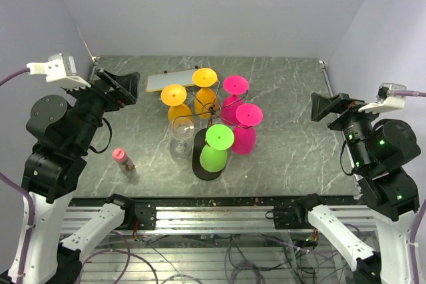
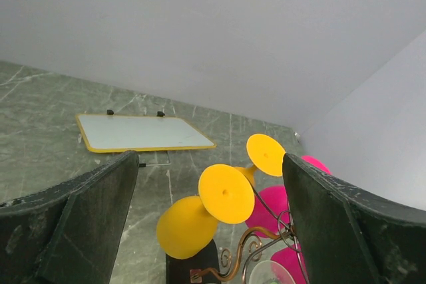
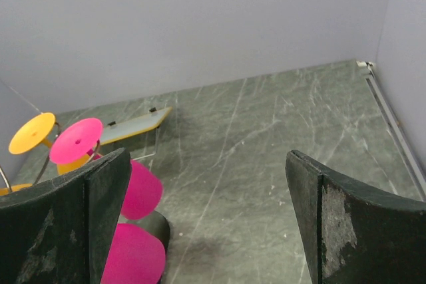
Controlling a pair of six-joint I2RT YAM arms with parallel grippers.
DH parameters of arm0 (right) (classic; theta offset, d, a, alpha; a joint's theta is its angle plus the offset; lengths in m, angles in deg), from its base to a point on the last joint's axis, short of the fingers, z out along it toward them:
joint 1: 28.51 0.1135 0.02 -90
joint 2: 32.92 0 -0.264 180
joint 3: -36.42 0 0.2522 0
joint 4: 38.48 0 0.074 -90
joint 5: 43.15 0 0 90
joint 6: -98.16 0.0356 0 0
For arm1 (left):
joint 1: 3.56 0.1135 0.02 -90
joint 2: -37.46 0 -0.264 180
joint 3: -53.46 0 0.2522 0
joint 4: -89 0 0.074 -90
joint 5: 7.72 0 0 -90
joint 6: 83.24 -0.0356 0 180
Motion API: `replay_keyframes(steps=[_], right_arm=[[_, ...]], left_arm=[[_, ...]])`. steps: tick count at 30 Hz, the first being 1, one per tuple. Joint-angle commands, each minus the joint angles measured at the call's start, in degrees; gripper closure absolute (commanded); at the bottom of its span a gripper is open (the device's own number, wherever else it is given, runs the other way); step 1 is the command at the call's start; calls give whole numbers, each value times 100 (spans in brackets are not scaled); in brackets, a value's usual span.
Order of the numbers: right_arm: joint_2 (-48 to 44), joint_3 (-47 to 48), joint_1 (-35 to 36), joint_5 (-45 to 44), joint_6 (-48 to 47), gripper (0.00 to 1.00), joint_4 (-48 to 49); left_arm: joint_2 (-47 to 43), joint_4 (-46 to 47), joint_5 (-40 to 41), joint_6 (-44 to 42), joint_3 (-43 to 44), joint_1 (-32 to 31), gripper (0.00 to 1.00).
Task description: Take the wine glass off the wine glass rack
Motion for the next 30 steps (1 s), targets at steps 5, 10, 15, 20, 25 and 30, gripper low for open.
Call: replay_keyframes(steps=[5, 10, 15, 20, 25, 30], right_arm=[[-4, -95, -214, -76, 538, 0, -628], [-142, -246, -314, 39, 931, 0, -663], [-110, -372, -383, 543, 1306, 0, -593], [292, -371, -425, 1413, 1622, 0, -415], [734, -511, -444, 2691, 1747, 0, 95], [1376, -607, -458, 4503, 1603, 0, 484]], left_arm=[[-259, -118, 546, 195, -171, -1, 1], [-322, -290, 633, 288, -186, -1, 1], [-379, -352, 310, 440, -247, -1, 1], [-315, -477, -225, 679, -215, -2, 1], [-284, -555, -767, 923, -210, -2, 0], [-325, -521, -1234, 1112, -404, -2, 0]])
